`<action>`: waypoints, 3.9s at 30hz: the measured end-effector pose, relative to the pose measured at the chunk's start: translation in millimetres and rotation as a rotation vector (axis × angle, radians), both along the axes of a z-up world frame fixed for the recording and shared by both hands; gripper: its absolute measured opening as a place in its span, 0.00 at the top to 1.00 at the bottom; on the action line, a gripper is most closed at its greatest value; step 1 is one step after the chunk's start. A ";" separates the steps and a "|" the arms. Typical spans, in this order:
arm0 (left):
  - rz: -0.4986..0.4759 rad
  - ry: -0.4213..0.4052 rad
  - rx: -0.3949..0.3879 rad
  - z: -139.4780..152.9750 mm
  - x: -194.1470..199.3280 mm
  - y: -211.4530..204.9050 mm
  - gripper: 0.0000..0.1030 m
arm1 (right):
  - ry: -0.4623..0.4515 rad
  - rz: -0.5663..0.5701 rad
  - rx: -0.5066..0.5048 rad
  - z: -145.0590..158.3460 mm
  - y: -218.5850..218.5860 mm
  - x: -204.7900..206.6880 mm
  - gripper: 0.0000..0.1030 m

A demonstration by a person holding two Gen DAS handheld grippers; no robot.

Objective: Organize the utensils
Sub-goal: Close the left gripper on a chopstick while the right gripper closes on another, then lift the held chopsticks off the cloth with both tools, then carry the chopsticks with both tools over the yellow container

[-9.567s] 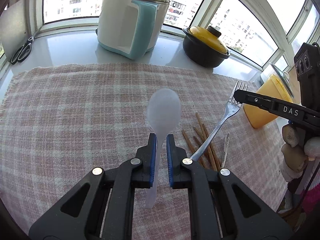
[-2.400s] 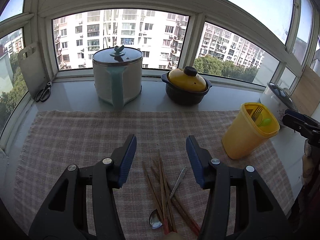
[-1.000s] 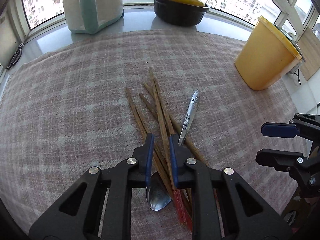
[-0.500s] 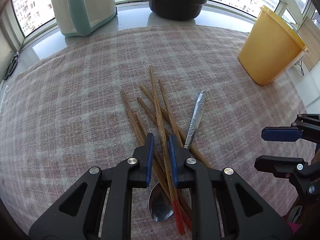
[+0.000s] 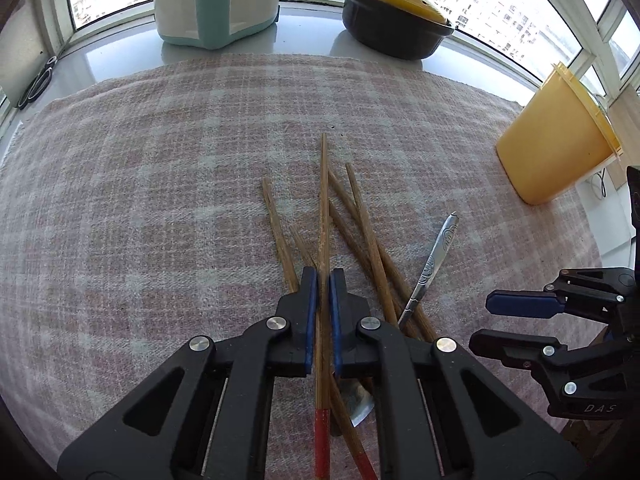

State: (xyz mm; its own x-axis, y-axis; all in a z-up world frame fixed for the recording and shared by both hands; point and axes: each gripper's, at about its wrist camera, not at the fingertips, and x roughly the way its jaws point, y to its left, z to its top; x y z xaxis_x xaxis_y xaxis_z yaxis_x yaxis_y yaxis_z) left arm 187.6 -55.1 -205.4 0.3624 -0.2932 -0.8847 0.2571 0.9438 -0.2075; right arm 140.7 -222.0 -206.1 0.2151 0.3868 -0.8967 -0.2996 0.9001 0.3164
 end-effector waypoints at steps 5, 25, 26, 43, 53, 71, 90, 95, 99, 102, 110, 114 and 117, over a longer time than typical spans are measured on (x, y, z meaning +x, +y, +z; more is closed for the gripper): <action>0.017 -0.007 -0.009 1.5 -2.8 8.7 0.96 | 0.038 0.032 -0.003 -12.2 14.7 8.5 0.69; 0.080 -0.040 -0.048 6.5 -12.1 42.2 0.96 | 0.012 0.146 -0.215 -12.6 53.0 21.8 0.87; 0.084 -0.039 -0.048 5.9 -12.5 44.3 0.96 | 0.011 0.153 -0.226 -12.4 54.9 21.4 0.87; 0.101 -0.013 -0.015 -6.1 -18.1 71.0 0.96 | 0.032 0.140 -0.330 -16.4 46.6 28.0 0.95; 0.059 0.001 0.028 -8.2 -1.8 59.6 0.90 | 0.017 0.178 -0.377 -15.1 68.8 46.2 0.96; 0.219 -0.063 -0.158 26.2 -23.4 87.0 0.96 | -0.082 -0.006 -0.247 21.7 -8.9 21.0 0.96; 0.221 -0.191 -0.254 92.0 -35.3 41.6 0.96 | -0.237 -0.096 -0.130 81.5 -58.9 -1.4 0.96; 0.208 -0.216 -0.287 105.5 -31.9 21.0 0.96 | -0.276 -0.114 -0.101 98.4 -75.4 -4.7 0.96; 0.199 -0.226 -0.322 114.8 -26.4 1.8 0.96 | -0.306 -0.133 -0.079 114.8 -93.5 -5.8 0.96; 0.187 -0.240 -0.345 122.0 -20.3 -15.6 0.96 | -0.330 -0.148 -0.069 127.2 -108.5 -4.7 0.96; 0.141 -0.284 -0.401 144.3 -1.9 -69.3 0.96 | -0.390 -0.184 -0.065 154.5 -148.9 10.3 0.96; 0.124 -0.304 -0.422 154.4 10.1 -93.1 0.96 | -0.411 -0.199 -0.056 163.0 -164.8 19.0 0.96; 0.116 -0.315 -0.436 160.8 19.1 -109.0 0.96 | -0.427 -0.211 -0.049 168.3 -175.7 25.8 0.96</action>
State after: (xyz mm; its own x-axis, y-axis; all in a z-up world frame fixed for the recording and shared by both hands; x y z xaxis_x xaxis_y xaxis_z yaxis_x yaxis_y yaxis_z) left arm 206.7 -164.1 -44.6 0.6420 -0.5505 -0.5337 0.2694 0.8136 -0.5152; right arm 166.5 -397.8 -37.8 0.6374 0.2543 -0.7274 -0.2029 0.9661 0.1600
